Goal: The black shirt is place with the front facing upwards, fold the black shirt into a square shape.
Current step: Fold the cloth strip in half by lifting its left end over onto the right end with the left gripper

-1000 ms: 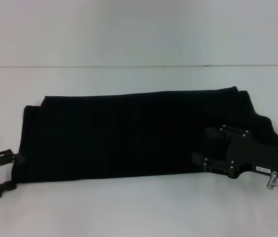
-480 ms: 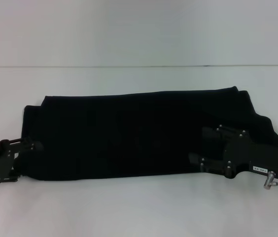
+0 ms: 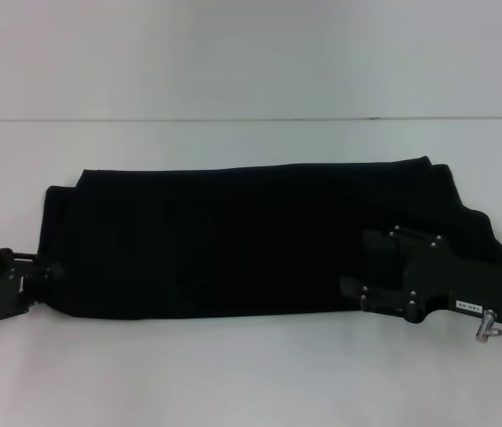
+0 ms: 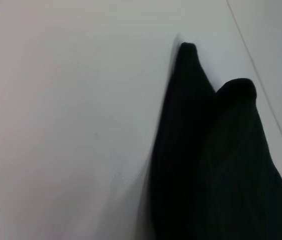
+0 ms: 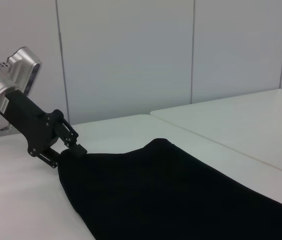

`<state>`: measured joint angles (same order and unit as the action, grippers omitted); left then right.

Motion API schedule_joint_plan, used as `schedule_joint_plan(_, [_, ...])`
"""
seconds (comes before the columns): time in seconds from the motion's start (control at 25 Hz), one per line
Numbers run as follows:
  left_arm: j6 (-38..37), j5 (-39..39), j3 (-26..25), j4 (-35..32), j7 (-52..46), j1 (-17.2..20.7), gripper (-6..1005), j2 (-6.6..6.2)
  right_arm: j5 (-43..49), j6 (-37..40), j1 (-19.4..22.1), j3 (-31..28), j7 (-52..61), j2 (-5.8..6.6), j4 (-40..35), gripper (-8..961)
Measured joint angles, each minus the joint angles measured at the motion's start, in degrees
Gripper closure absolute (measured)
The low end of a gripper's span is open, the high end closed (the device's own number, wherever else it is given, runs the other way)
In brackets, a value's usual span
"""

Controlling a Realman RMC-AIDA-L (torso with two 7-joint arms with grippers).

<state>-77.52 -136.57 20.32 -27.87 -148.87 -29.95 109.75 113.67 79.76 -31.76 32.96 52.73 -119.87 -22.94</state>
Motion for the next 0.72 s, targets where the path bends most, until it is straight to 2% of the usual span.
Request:
schedule_joint_plan(0.12, [0.1,0.0,0.0,0.3,-0.1,-0.1,413,0.05,0.0,0.0,0.0,0.3,0.0,0.0,0.0,127])
schedule_joint_plan(0.36, [0.6,0.2,0.1,0.4,0.6,-0.1,629,0.13,0.1,0.0,0.0,0.3,0.0,0.0,0.0,126])
schedule_joint_plan(0.44, [0.8,0.3,-0.1,0.4,1.0,0.0,864,0.35,0.1,0.0,0.1,0.4,0.1,0.0,0.0,126])
schedule_joint_plan(0.72, [1.3,1.0,-0.5,-0.5,2.1,0.1,955,0.49,-0.2,0.1,0.6,0.0,0.4,0.09,0.0,126])
